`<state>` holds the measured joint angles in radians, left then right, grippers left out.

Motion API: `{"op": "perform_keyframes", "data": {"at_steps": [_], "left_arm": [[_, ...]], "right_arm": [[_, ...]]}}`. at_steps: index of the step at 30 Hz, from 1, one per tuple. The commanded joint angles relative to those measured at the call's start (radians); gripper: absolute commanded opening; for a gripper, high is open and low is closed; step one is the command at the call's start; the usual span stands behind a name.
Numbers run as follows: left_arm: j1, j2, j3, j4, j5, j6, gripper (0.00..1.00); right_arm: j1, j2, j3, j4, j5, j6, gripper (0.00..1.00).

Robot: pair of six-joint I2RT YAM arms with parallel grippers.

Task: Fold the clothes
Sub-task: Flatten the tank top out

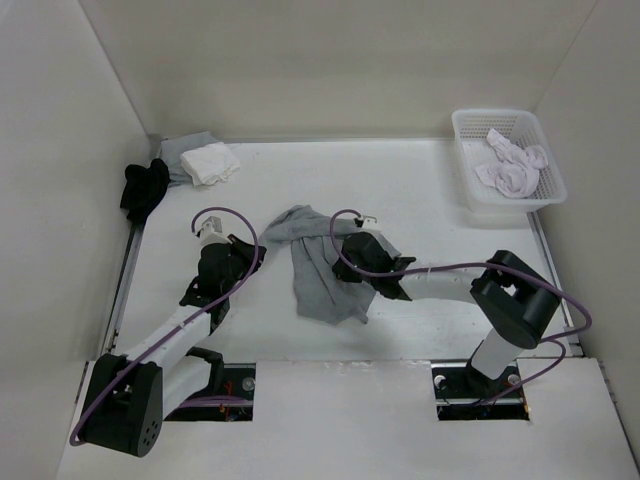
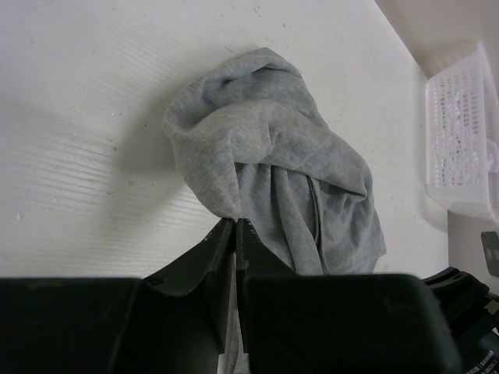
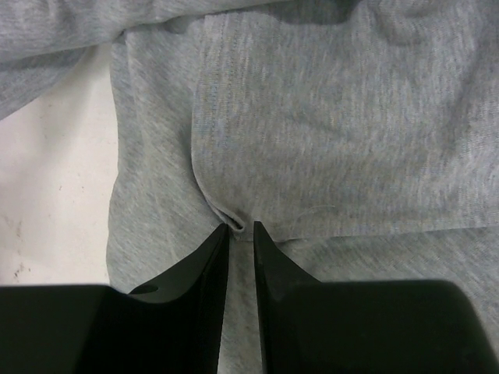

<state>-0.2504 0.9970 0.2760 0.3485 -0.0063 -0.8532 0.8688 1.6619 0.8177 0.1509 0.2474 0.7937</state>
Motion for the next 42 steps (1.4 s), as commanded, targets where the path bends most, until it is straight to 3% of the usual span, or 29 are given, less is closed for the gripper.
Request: {"op": "perform_keyframes", "data": {"at_steps": [1, 22, 32, 35, 39, 42], "left_arm": [[-0.005, -0.001, -0.004, 0.050, 0.012, -0.006, 0.04], [-0.002, -0.005, -0.017, 0.050, 0.014, -0.010, 0.04], [-0.002, -0.017, -0.021, 0.047, 0.014, -0.012, 0.04], [-0.002, -0.015, -0.020, 0.047, 0.014, -0.012, 0.04], [-0.006, -0.032, 0.000, 0.043, 0.015, -0.020, 0.03], [-0.006, -0.110, 0.064, -0.006, 0.034, -0.053, 0.02]], "right_arm": [[-0.020, -0.030, 0.000, 0.075, 0.006, 0.001, 0.23], [-0.020, -0.005, -0.020, 0.122, -0.039, 0.006, 0.25], [-0.034, 0.021, -0.018, 0.148, -0.053, 0.003, 0.16], [-0.034, 0.024, -0.017, 0.165, -0.071, 0.002, 0.07], [-0.034, -0.048, -0.034, 0.159, -0.053, -0.020, 0.00], [-0.034, -0.239, -0.069, 0.046, 0.060, -0.085, 0.00]]}}
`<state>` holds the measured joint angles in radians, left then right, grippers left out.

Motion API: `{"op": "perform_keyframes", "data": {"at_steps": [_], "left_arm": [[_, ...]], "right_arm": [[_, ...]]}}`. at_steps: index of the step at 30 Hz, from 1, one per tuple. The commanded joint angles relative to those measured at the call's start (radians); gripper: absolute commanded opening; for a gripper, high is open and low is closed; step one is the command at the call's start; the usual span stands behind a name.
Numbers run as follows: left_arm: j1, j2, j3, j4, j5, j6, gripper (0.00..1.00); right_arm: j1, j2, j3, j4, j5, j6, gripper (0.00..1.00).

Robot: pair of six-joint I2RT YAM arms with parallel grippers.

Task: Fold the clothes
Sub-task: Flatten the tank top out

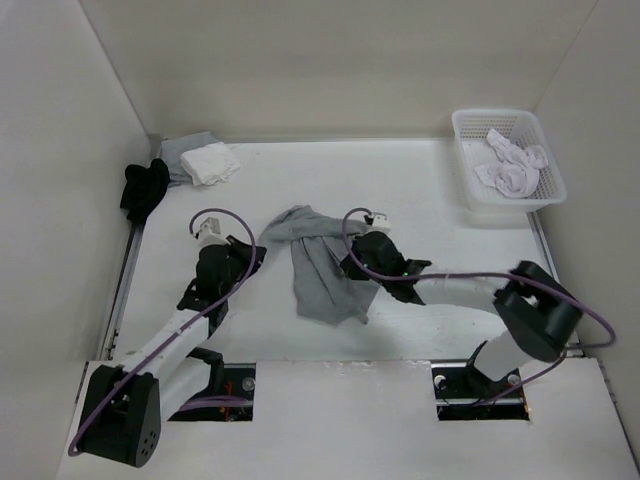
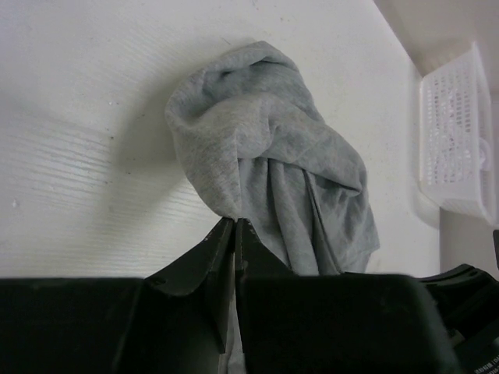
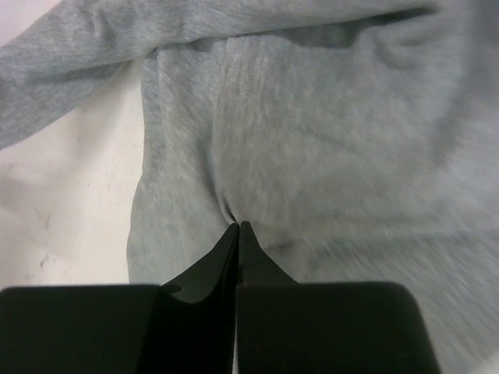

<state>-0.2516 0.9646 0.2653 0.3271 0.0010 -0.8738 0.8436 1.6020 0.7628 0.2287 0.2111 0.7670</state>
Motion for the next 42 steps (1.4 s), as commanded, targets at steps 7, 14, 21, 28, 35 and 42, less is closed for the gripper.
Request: {"op": "perform_keyframes", "data": {"at_steps": [7, 14, 21, 28, 35, 42], "left_arm": [[-0.024, -0.367, 0.328, -0.190, 0.027, -0.076, 0.02], [0.025, -0.509, 0.653, -0.333, -0.002, -0.050, 0.02], [0.053, -0.489, 0.818, -0.373, -0.051, -0.019, 0.02], [0.050, -0.279, 0.602, -0.281, -0.067, -0.082, 0.02], [0.153, 0.153, 0.751, -0.126, -0.069, -0.123, 0.01], [0.218, 0.422, 1.290, -0.112, 0.040, -0.159, 0.01]], "right_arm": [[0.016, -0.784, 0.104, -0.595, 0.489, -0.186, 0.00], [0.180, -1.031, 0.424, -0.812, 0.691, -0.287, 0.00], [0.482, -0.972, 0.632, -0.732, 0.793, -0.466, 0.00], [0.112, -0.729, 0.509, -0.605, 0.325, -0.430, 0.00], [-0.396, -0.290, 0.701, -0.457, -0.148, -0.354, 0.00], [-0.504, 0.019, 1.430, -0.640, -0.171, -0.396, 0.00]]}}
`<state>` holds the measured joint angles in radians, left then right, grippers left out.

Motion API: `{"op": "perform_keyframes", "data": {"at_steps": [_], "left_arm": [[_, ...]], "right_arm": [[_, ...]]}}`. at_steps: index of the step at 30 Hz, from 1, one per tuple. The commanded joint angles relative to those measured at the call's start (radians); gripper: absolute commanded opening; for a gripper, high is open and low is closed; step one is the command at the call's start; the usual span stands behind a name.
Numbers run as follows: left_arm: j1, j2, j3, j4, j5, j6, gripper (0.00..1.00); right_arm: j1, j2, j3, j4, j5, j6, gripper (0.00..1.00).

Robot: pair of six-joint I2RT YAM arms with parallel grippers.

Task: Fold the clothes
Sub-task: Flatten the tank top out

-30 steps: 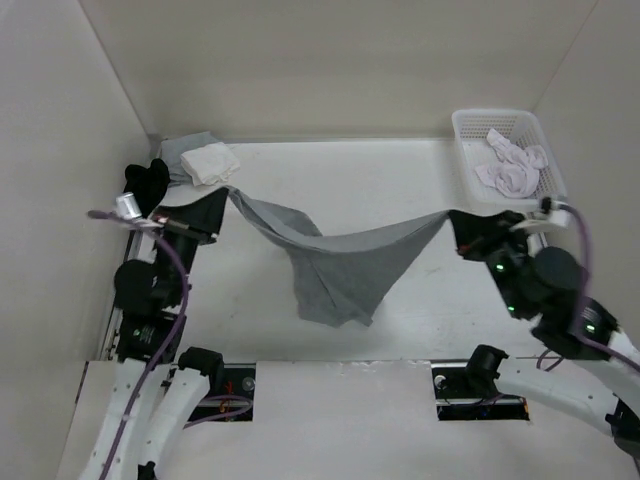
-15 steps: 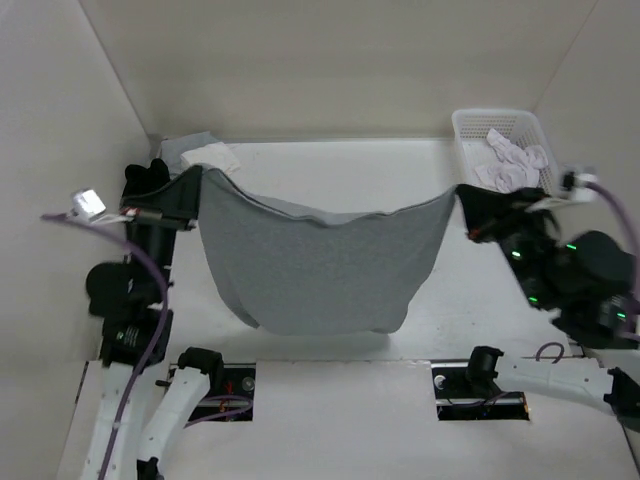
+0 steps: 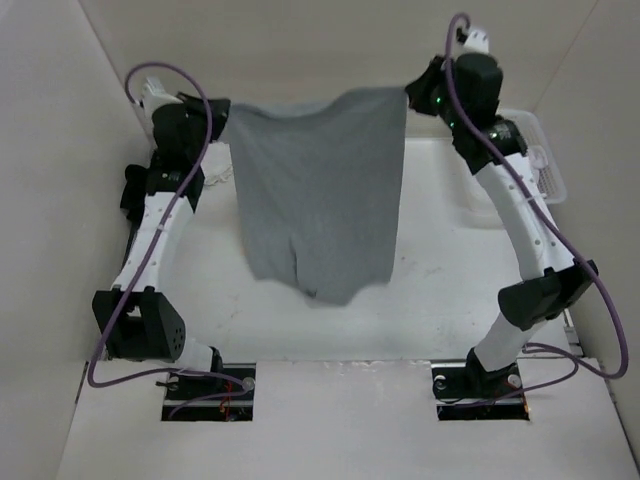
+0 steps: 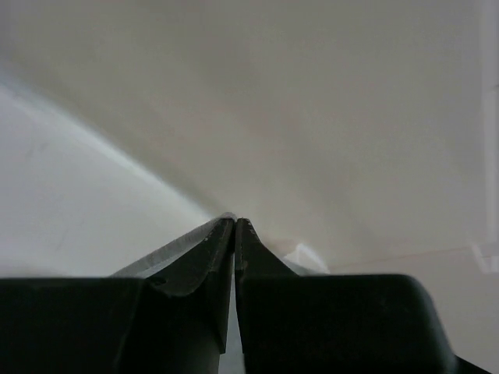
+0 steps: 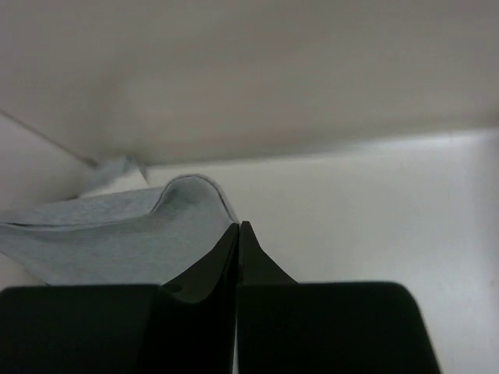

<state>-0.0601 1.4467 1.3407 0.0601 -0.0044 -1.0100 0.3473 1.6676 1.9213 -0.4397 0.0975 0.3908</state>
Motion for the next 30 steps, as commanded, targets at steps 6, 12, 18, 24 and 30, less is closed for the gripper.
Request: {"op": "perform_keyframes", "data": {"at_steps": [6, 12, 18, 24, 30], "left_arm": [[0.122, -0.042, 0.386, 0.185, 0.104, -0.021, 0.02], [0.179, -0.106, 0.275, 0.259, 0.144, -0.004, 0.03], [0.136, -0.323, -0.200, 0.332, 0.101, 0.033, 0.03], [0.076, -0.745, -0.748, 0.215, 0.012, 0.036, 0.04], [0.027, -1.153, -0.871, -0.364, 0.058, 0.021, 0.03]], "right_arm": [[-0.005, -0.020, 0.534, -0.017, -0.056, -0.050, 0.00], [-0.009, -0.158, 0.330, -0.025, -0.045, -0.072, 0.00], [0.017, -0.518, -0.398, 0.148, -0.002, -0.053, 0.00], [0.149, -0.935, -1.020, 0.148, 0.080, 0.081, 0.00], [0.405, -1.255, -1.312, -0.138, 0.146, 0.353, 0.00]]}}
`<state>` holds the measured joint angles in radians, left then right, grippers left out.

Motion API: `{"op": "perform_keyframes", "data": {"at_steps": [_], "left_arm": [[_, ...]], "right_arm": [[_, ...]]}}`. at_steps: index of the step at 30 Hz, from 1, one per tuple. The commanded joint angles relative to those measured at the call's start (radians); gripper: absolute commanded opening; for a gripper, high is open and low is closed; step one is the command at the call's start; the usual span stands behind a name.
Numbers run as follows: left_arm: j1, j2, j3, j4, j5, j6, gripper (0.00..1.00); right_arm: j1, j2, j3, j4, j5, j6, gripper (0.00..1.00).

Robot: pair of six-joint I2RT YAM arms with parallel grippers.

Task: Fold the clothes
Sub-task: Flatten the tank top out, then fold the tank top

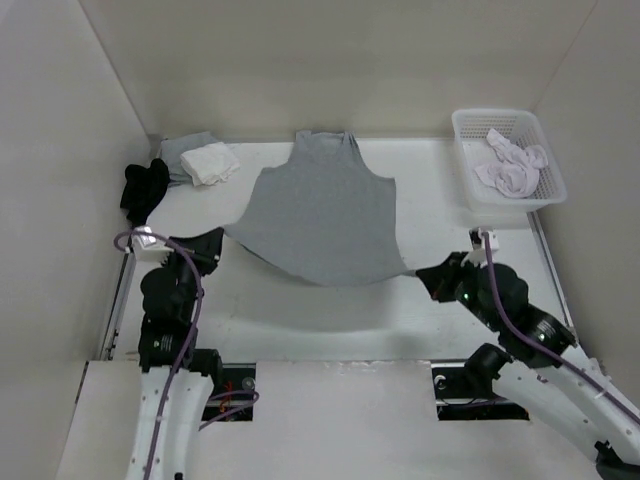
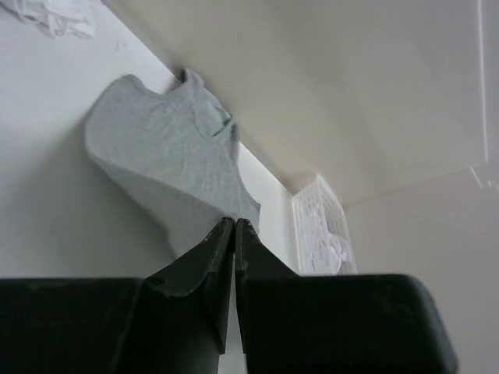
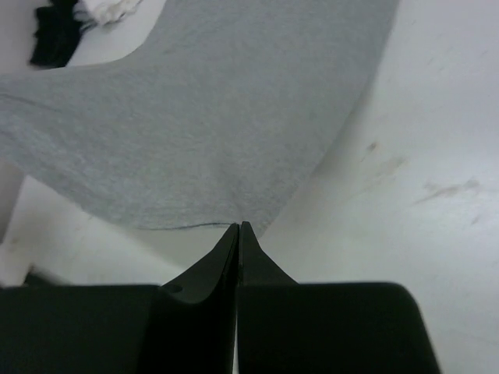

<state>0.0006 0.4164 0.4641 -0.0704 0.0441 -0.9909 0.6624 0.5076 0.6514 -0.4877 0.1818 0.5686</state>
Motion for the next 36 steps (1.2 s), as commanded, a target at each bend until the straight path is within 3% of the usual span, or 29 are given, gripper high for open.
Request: {"op": "perform_keyframes", "data": {"at_steps": [1, 4, 7, 12, 15, 19, 23, 28, 35, 36], "left_arm": [[-0.070, -0.158, 0.010, -0.328, -0.001, -0.006, 0.03], [-0.167, -0.319, 0.021, -0.509, -0.091, -0.074, 0.03], [-0.205, -0.363, 0.108, -0.666, -0.177, -0.060, 0.03], [-0.215, -0.314, 0.097, -0.623, -0.211, -0.037, 0.03], [-0.192, -0.199, 0.065, -0.458, -0.234, -0.032, 0.03], [-0.146, 0.103, 0.060, -0.035, -0.269, -0.072, 0.03], [-0.123, 0.471, 0.191, 0.235, -0.263, -0.074, 0.03], [-0.098, 0.877, 0.381, 0.469, -0.268, -0.054, 0.03], [-0.069, 1.411, 0.776, 0.544, -0.166, -0.038, 0.09], [-0.067, 1.459, 0.818, 0.555, -0.139, -0.043, 0.15]], "right_arm": [[0.183, -0.156, -0.062, -0.144, 0.091, 0.254, 0.00], [0.399, -0.205, -0.035, -0.292, 0.198, 0.382, 0.00], [0.551, -0.169, 0.020, -0.480, 0.301, 0.522, 0.00], [0.654, -0.068, 0.076, -0.435, 0.436, 0.519, 0.00], [0.516, 0.066, 0.099, -0.223, 0.427, 0.334, 0.00], [0.159, 0.302, 0.119, 0.157, 0.201, 0.064, 0.00], [-0.150, 0.575, 0.223, 0.417, -0.032, 0.002, 0.00], [-0.341, 0.860, 0.414, 0.529, -0.143, -0.012, 0.00], [-0.479, 1.262, 0.767, 0.549, -0.228, 0.016, 0.00], [-0.484, 1.326, 0.827, 0.538, -0.235, 0.020, 0.08]]}}
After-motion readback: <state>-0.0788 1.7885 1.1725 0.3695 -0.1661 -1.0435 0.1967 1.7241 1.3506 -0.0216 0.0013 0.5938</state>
